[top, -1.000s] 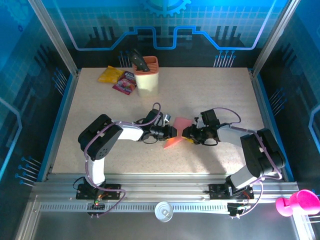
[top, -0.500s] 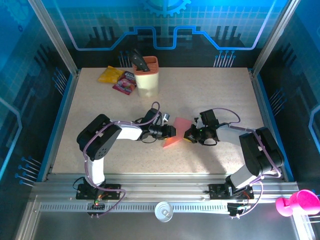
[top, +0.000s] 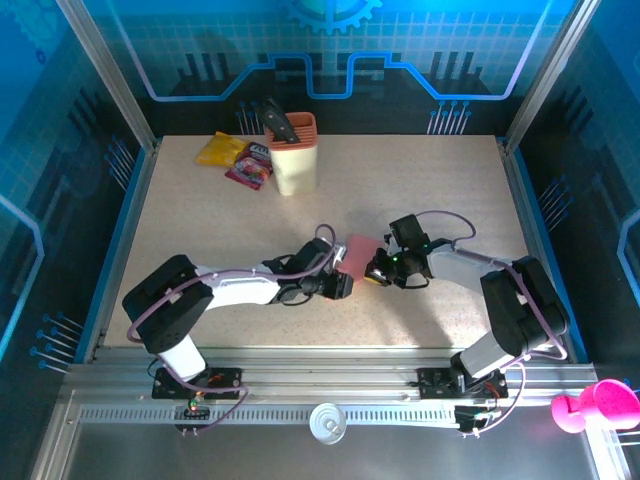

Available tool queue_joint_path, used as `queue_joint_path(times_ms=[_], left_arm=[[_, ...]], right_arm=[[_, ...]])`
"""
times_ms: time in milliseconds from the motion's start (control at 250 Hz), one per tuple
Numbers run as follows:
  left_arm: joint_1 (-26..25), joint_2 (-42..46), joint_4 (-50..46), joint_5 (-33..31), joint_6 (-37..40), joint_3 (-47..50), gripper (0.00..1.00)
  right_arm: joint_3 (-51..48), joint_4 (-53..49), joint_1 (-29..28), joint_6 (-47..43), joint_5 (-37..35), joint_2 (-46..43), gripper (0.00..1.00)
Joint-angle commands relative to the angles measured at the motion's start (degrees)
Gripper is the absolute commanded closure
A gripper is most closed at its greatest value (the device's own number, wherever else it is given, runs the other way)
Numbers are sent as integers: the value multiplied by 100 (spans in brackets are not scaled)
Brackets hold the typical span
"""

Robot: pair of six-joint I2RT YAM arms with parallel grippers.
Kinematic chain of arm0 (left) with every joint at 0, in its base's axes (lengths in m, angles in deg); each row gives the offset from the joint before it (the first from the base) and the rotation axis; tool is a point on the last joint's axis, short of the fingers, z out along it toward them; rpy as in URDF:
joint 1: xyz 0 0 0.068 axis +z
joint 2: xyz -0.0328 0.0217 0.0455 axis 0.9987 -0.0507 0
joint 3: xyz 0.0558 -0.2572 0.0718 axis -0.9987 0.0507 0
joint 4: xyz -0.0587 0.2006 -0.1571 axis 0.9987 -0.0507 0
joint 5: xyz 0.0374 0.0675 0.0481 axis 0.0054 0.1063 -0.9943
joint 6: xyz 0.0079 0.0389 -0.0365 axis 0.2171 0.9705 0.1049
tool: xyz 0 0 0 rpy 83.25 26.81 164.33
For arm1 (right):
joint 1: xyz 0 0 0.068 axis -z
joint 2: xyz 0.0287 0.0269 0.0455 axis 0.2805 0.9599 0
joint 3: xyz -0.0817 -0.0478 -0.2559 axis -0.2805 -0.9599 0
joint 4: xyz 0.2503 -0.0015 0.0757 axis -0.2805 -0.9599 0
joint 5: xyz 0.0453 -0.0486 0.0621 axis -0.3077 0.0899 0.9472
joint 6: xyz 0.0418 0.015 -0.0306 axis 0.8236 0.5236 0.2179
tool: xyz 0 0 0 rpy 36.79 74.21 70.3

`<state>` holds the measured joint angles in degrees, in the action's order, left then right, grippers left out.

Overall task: Fold a paper plane with a square sheet of paper (pick it up from the middle)
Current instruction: Fold the wing for the fifth time at the center of the table.

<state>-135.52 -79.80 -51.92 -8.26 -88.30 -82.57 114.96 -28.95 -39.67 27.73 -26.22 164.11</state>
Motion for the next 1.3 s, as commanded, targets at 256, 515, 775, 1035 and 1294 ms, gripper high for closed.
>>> queue_joint_path(times_ms=[256, 515, 775, 1035, 1294], left_arm=[[-765, -114, 365, -1740, 1119, 158, 53], [-993, -485, 457, -2339, 1356, -13, 52], [-994, -661, 558, -2488, 1394, 25, 61], [-994, -565, 660, -2442, 1357, 91, 56], [-993, -288, 799, -2525, 1330, 231, 55]], right_arm=[[242, -668, -140, 62, -259, -294, 100], [247, -696, -141, 47, -234, -310, 100], [238, -678, -150, 31, -214, -284, 100], [213, -670, -158, 44, -205, -249, 100], [214, -649, -168, 46, -227, -225, 100]])
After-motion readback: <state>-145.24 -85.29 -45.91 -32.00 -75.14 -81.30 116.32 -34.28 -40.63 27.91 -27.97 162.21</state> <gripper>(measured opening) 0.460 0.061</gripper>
